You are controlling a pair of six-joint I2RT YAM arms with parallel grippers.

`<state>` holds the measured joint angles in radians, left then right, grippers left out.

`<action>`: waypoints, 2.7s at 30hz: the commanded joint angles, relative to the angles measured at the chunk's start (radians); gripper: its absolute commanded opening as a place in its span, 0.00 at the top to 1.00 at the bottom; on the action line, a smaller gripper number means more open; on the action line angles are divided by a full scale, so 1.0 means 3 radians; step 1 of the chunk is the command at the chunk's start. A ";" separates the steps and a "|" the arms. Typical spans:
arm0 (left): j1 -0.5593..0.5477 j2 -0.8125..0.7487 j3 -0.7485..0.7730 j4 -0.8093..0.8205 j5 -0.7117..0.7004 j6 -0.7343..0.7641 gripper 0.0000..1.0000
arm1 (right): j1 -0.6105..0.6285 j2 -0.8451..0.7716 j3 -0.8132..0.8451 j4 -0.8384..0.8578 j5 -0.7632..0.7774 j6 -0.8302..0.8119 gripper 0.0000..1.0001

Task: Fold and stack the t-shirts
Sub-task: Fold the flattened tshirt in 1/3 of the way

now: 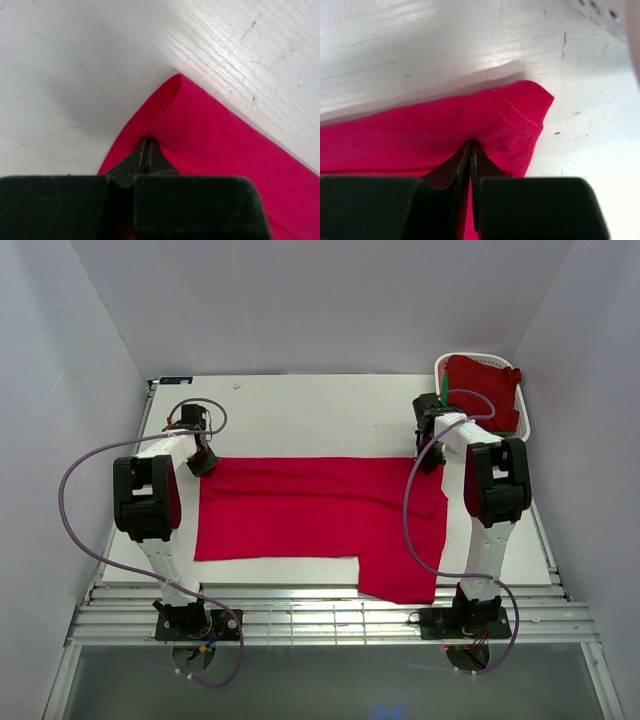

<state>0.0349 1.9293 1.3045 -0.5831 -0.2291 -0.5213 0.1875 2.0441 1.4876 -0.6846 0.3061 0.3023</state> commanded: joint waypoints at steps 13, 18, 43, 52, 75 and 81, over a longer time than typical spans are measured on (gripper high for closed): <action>0.0083 0.0711 0.0795 -0.0219 -0.0090 0.0209 1.00 | -0.0078 0.0927 0.1064 -0.0188 -0.0264 -0.0092 0.92; 0.0083 0.0937 0.1214 -0.0265 -0.0019 0.0260 1.00 | -0.0083 0.1198 0.1805 -0.0351 -0.0366 -0.0169 0.92; 0.0012 -0.0229 0.0101 0.0328 0.0201 0.0597 0.32 | -0.0083 0.0135 0.0722 0.0104 -0.0509 -0.0451 0.59; 0.0011 -0.0193 -0.0027 0.0302 0.0262 0.0536 0.31 | -0.0083 0.0253 0.0687 0.0093 -0.0504 -0.0404 0.57; 0.0011 -0.0551 -0.0406 0.0287 0.0211 0.0505 0.57 | -0.0129 0.0452 0.0528 0.0093 -0.0325 -0.0394 0.68; 0.0017 -0.0546 -0.0406 0.0205 0.0043 0.0521 0.57 | -0.0129 0.0345 0.0538 0.0083 -0.0248 -0.0425 0.78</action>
<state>0.0422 1.8160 1.1839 -0.5091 -0.1806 -0.3645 0.1566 2.1506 1.6547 -0.6472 0.2039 0.1799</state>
